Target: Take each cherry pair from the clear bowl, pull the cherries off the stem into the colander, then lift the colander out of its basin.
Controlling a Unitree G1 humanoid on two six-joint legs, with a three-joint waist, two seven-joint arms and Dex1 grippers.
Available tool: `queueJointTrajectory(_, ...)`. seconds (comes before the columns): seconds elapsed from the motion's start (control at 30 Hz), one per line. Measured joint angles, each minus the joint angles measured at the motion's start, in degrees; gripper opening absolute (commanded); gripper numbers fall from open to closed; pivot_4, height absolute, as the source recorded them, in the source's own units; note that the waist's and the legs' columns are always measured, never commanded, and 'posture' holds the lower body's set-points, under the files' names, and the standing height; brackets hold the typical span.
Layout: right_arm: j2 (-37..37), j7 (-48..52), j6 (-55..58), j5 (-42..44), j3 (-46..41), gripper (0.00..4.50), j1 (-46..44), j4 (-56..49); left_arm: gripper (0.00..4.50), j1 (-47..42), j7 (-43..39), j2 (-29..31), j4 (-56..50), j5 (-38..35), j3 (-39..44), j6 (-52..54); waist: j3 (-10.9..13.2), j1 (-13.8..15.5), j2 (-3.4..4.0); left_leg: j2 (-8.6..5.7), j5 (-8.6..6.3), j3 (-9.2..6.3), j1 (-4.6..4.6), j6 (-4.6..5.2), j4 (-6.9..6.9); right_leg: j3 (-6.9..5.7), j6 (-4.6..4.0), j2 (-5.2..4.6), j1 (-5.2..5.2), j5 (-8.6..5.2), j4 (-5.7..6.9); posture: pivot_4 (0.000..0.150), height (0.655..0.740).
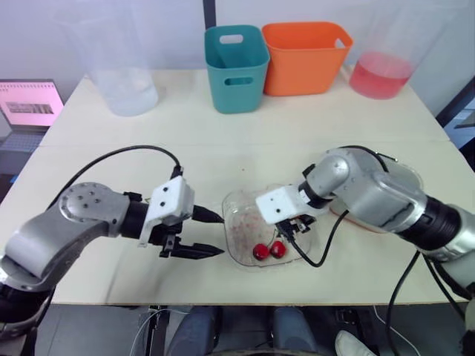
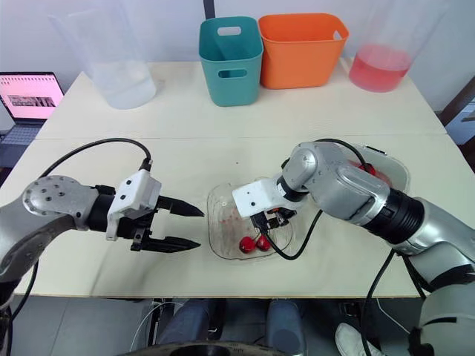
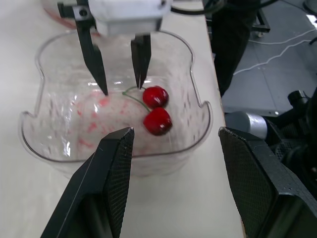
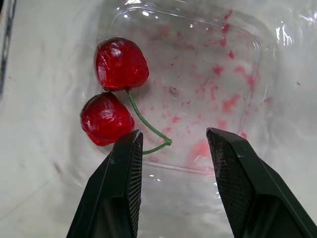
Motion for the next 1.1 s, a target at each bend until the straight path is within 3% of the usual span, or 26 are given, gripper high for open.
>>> queueJointTrajectory(0.2,2.9,2.0,-3.9,-4.9,1.3,2.19,0.3,2.1,2.89,-0.8,1.8,-0.9,-0.3,-0.1,0.0,0.4,0.0,0.1,0.0,-0.01,0.03,-0.01,0.0,-0.06,0.02,0.01,0.0,0.0,0.01,0.0,0.0,0.15,0.74)
queueJointTrajectory(0.3,3.1,3.0,-5.9,-7.5,1.5,1.31,1.2,2.9,2.89,-1.1,2.2,-1.1,-0.3,-0.3,0.0,0.4,0.0,0.1,-0.01,-0.02,0.04,-0.02,0.0,-0.07,0.03,0.02,0.0,0.01,0.02,0.0,0.0,0.15,0.74)
queueJointTrajectory(0.4,4.0,4.2,-6.7,-8.9,1.5,0.06,2.3,2.9,2.89,-2.1,2.5,-1.4,-0.3,-0.4,0.0,0.4,0.0,0.1,-0.01,-0.02,0.05,-0.02,0.0,-0.08,0.04,0.02,0.0,0.02,0.03,0.0,0.0,0.15,0.74)
queueJointTrajectory(0.63,5.9,5.3,-7.3,-10.5,0.8,0.06,3.7,3.1,2.89,-2.5,3.2,-2.0,0.3,-0.5,0.0,0.4,0.0,0.0,0.0,0.0,0.05,-0.04,0.0,-0.09,0.05,0.04,0.0,0.08,0.03,0.0,0.01,0.15,0.74)
queueJointTrajectory(0.87,7.3,5.7,-7.9,-8.8,-6.0,0.06,2.6,3.0,2.89,-2.5,3.2,-2.0,1.0,-0.4,0.0,0.3,0.0,0.1,-0.01,0.03,0.06,-0.05,0.0,-0.11,0.06,0.1,0.0,0.14,0.02,0.0,0.01,0.15,0.74)
queueJointTrajectory(1.0,7.2,7.2,-7.9,-7.3,-7.8,1.33,2.8,2.0,2.89,-2.5,3.1,-2.0,1.3,-0.3,0.0,0.2,0.0,0.1,-0.01,0.04,0.06,-0.05,0.0,-0.12,0.06,0.1,0.0,0.16,0.02,0.0,0.01,0.15,0.74)
queueJointTrajectory(1.1,7.3,7.7,-6.7,-5.8,-8.1,2.96,4.2,1.0,2.89,-2.5,3.0,-2.0,1.3,-0.3,0.0,0.1,0.0,0.0,-0.01,0.05,0.06,-0.05,0.0,-0.12,0.06,0.11,-0.01,0.17,0.02,0.0,0.01,0.15,0.74)
